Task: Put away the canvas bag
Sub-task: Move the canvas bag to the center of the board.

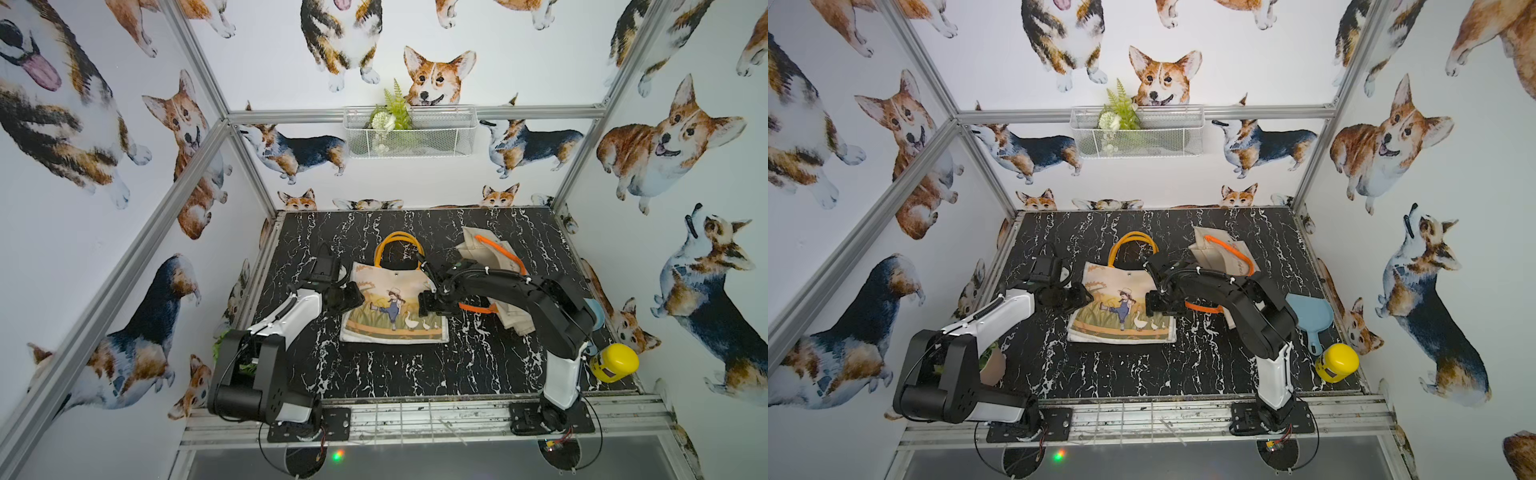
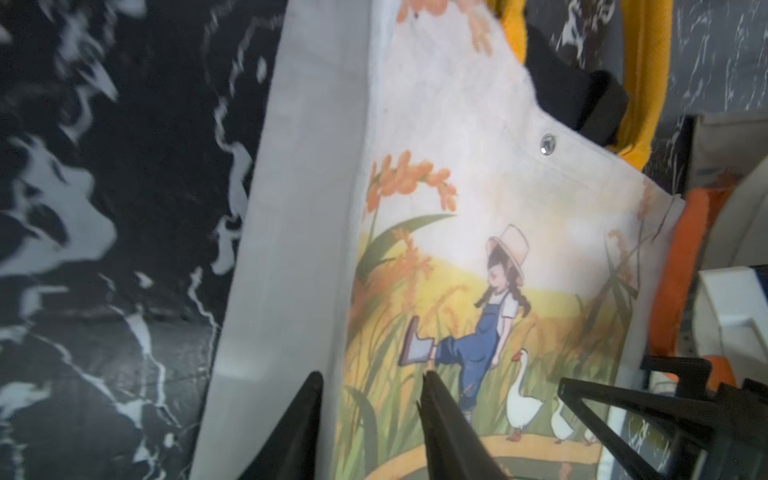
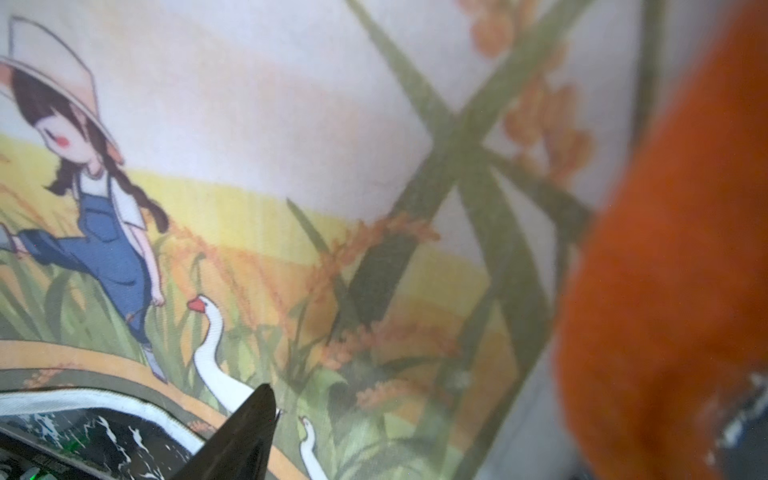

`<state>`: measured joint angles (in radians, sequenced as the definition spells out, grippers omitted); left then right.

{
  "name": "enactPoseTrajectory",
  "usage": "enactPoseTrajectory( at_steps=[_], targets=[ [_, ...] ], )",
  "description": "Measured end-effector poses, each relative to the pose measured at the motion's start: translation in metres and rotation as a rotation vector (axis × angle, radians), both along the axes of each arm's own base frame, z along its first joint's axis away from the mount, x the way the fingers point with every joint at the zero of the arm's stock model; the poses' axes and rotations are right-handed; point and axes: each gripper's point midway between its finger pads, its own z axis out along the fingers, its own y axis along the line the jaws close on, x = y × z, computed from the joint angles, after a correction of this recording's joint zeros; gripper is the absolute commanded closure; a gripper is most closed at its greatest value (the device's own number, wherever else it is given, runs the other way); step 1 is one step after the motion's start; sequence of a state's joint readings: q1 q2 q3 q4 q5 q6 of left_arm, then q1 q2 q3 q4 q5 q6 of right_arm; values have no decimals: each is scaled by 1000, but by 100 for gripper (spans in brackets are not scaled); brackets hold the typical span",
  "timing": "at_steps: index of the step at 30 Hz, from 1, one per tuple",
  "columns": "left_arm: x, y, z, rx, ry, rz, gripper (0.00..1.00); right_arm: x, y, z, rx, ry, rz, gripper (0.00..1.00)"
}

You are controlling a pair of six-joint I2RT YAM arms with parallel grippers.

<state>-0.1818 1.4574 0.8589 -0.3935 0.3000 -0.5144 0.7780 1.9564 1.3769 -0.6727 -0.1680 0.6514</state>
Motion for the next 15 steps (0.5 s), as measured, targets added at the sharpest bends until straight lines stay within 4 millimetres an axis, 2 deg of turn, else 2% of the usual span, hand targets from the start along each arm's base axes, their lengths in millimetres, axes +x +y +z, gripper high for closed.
enactPoseTrajectory(
  at_steps=[2, 4, 11, 15],
  targets=[
    [18, 3, 8, 16, -20, 5, 59, 14, 14, 0, 3, -7, 18, 25],
    [30, 5, 8, 25, -17, 6, 60, 26, 25, 1, 16, -8, 23, 25],
    [61, 30, -24, 46, 63, 62, 62, 78, 50, 8, 68, -23, 10, 26],
    [78, 45, -23, 62, 69, 83, 62, 102, 67, 15, 100, -39, 21, 26]
  ],
)
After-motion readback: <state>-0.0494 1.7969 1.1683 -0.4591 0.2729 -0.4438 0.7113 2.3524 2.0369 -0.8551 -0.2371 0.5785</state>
